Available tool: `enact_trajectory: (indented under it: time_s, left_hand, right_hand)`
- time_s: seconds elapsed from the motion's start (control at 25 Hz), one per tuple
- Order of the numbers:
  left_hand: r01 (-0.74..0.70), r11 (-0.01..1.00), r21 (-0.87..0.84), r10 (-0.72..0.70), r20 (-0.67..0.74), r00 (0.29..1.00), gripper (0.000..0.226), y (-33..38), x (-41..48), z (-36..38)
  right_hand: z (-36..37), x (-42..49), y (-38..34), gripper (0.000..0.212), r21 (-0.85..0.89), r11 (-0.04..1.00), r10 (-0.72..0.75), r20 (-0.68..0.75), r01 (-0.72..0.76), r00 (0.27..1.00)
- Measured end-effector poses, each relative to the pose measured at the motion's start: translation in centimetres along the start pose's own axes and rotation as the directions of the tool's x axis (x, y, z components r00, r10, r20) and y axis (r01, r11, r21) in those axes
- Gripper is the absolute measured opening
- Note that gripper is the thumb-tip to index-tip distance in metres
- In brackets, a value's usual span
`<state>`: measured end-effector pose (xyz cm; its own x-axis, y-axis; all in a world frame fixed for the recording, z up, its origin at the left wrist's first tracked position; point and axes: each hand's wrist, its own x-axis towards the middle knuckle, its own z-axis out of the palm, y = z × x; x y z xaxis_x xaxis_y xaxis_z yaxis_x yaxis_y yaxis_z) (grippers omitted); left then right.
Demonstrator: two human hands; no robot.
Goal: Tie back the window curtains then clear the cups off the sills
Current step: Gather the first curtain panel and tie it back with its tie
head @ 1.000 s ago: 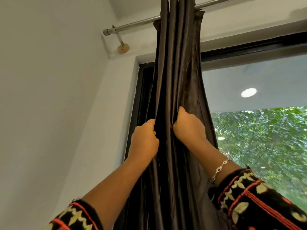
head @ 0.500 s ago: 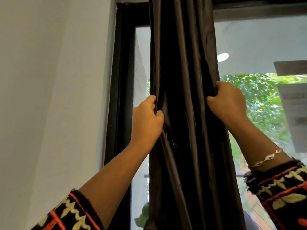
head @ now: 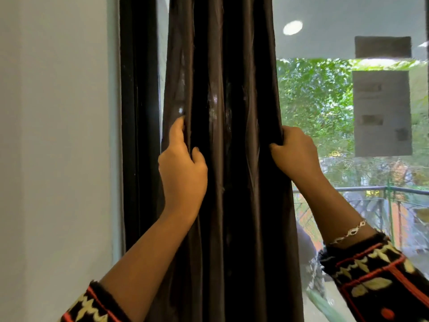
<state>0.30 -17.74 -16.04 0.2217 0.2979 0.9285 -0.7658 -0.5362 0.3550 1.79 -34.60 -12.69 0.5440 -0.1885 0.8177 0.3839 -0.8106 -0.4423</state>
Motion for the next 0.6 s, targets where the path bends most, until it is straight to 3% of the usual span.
enact_trajectory:
  time_s: [0.12,0.24,0.32,0.4,0.48,0.6]
  left_hand:
    - [-0.201,0.971,0.131,0.214,-0.093,0.973,0.054,1.3,-3.7,0.1]
    - [-0.37,0.917,0.147,0.37,0.026,0.929,0.052,2.6,-7.9,1.8]
    - [-0.272,0.96,0.069,0.264,0.11,0.958,0.061,3.3,-10.3,2.9]
    - [-0.037,0.999,0.025,0.033,0.146,0.989,0.071,3.7,-11.9,3.5]
    - [0.172,0.983,0.065,-0.181,0.194,0.964,0.07,3.1,-13.1,3.6]
    - [0.24,0.944,0.227,-0.294,0.247,0.923,0.053,2.4,-14.3,3.9]
  right_hand:
    - [0.0,-1.9,1.1,0.019,0.018,1.0,0.022,0.044,-0.023,0.999]
    - [0.3,-3.7,2.3,0.023,0.039,0.999,0.025,0.113,-0.029,0.993]
    - [0.4,-4.8,3.0,0.022,0.044,0.999,0.013,0.155,-0.02,0.988]
    - [0.2,-5.9,3.6,0.022,0.058,0.998,0.0,0.196,-0.011,0.981]
    - [0.0,-6.9,4.1,0.02,0.075,0.997,-0.011,0.219,-0.006,0.976]
    - [0.0,-7.8,4.2,0.02,0.099,0.995,-0.013,0.268,-0.014,0.963]
